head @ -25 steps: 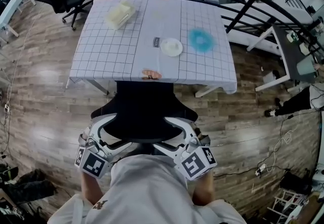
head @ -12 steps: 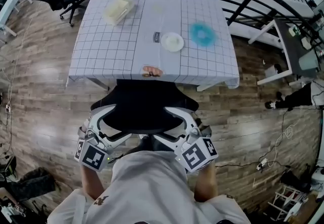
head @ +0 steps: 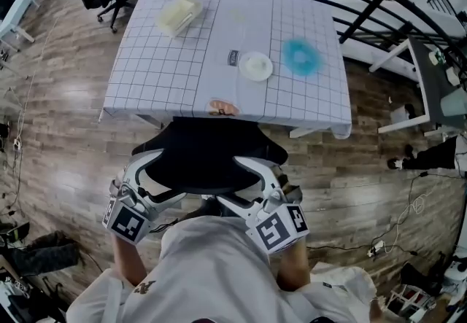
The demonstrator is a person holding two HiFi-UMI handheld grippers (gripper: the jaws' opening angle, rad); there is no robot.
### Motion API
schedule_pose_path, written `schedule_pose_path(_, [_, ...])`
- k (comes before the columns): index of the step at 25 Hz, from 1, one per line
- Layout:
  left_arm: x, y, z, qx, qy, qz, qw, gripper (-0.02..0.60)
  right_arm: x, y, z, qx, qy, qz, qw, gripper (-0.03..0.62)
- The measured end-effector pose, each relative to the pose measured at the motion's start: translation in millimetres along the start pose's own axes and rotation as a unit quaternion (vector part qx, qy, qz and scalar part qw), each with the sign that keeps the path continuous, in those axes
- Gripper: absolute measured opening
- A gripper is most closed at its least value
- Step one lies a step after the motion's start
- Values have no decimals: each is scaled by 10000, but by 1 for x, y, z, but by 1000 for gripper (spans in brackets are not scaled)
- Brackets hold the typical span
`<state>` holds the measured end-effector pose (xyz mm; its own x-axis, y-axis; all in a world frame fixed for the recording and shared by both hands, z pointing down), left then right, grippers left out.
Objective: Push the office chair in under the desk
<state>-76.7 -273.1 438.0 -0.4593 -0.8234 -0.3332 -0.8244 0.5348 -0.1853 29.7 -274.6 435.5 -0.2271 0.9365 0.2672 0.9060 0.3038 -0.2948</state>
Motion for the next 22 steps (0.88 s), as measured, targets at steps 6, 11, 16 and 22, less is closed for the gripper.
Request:
schedule_pose_path(6, [9, -9, -2, 34, 58, 0, 10000, 422, -12, -2, -3, 1, 18, 36, 10000, 371])
schedule_pose_path(11, [17, -13, -4, 109, 77, 44, 9999, 423, -21, -5, -4, -28, 34, 68, 10000, 371])
schedule_pose_path(16, [25, -15, -9, 127, 51, 45, 9999, 424, -28, -12, -7, 1, 18, 85, 10000, 371])
schedule_pose_path(22, [39, -13, -16, 94, -5, 9, 10000, 424, -36, -26, -7, 61, -6, 21, 10000, 371])
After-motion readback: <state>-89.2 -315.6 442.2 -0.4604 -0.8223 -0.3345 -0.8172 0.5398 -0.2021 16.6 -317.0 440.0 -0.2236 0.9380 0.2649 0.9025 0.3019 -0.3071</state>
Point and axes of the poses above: the fingertips, and each gripper's own axes: y backward along the fingers, x to its left, z out of its top, the point moved 2 cm from there along y, backward along the fingers, and after that the axes turned 11 degrees about -x, right-handed, at the moved point
